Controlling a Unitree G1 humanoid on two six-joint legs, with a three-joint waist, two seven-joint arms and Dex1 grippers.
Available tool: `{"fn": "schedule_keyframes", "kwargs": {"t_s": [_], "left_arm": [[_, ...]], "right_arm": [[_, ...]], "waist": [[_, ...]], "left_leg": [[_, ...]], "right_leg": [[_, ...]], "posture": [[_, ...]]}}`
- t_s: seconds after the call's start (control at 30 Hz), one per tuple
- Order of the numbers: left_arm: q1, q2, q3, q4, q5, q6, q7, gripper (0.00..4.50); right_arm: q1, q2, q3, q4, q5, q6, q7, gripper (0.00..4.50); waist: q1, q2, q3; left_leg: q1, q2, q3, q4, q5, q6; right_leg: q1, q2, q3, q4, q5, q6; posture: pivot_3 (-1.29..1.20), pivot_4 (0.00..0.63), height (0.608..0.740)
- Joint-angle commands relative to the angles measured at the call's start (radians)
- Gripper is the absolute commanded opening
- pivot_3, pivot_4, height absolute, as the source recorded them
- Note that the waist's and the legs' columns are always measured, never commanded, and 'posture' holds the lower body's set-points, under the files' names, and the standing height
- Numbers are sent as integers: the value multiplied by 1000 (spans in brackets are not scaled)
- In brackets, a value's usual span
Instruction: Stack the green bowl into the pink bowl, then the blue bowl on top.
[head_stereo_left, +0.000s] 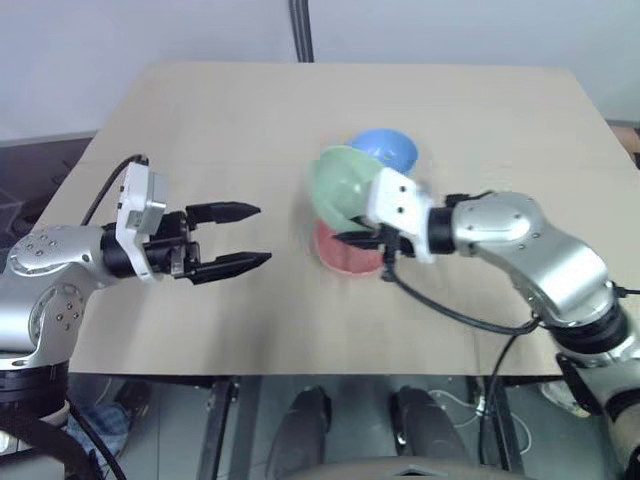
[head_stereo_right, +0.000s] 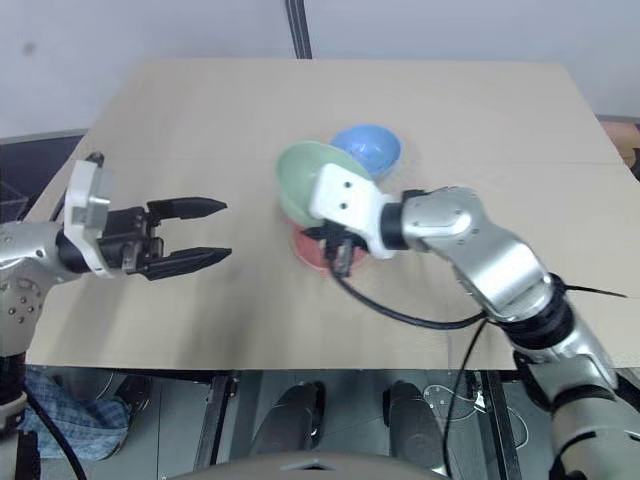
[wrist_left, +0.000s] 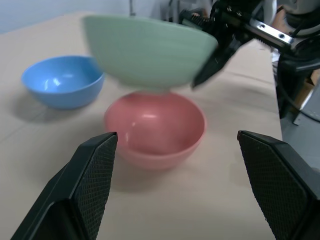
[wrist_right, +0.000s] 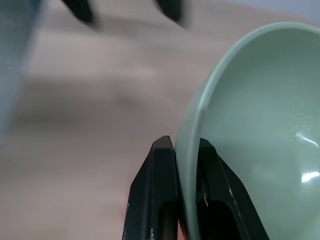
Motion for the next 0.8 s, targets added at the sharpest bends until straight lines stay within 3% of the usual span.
{"fn": "schedule_keyframes", "kwargs": {"t_s": [0.03,0.07,0.17,0.3,0.5,0.8], "left_arm": [[-11,12,11,5,-5,-6,-15,4057],[-13,12,10,4,-5,-4,-16,4057],[-11,12,10,4,-6,-4,-22,4057],[-7,9,7,2,-2,-5,-26,4057],[-19,-4,15,17,15,-23,1,4057],[-71,-59,41,78,78,21,256,4057]], "right_arm": [[-22,6,-2,-21,-7,5,-14,25],[-23,6,-3,-18,-7,4,-14,25],[-23,7,-2,-22,4,11,-7,1123],[-26,17,-19,-18,11,40,-25,3088],[-78,14,-138,64,32,70,-50,3088],[-163,4,-116,377,-123,-116,-94,3088]], "waist": [[1,0,0],[2,0,0],[1,0,0],[-1,0,0],[0,0,0],[-5,0,0]], "left_leg": [[0,0,0,0,0,0],[0,-1,0,0,0,0],[0,-1,0,0,0,0],[0,0,0,0,0,0],[0,0,0,0,0,0],[0,-1,1,0,0,0]], "right_leg": [[0,0,0,0,0,0],[0,-1,0,0,0,0],[0,-1,0,0,0,0],[0,0,0,0,0,0],[0,0,0,0,0,0],[-1,-1,0,0,0,0]], "posture": [[0,150,740],[0,150,740],[0,150,740],[0,150,740],[0,150,740],[0,150,740]]}}
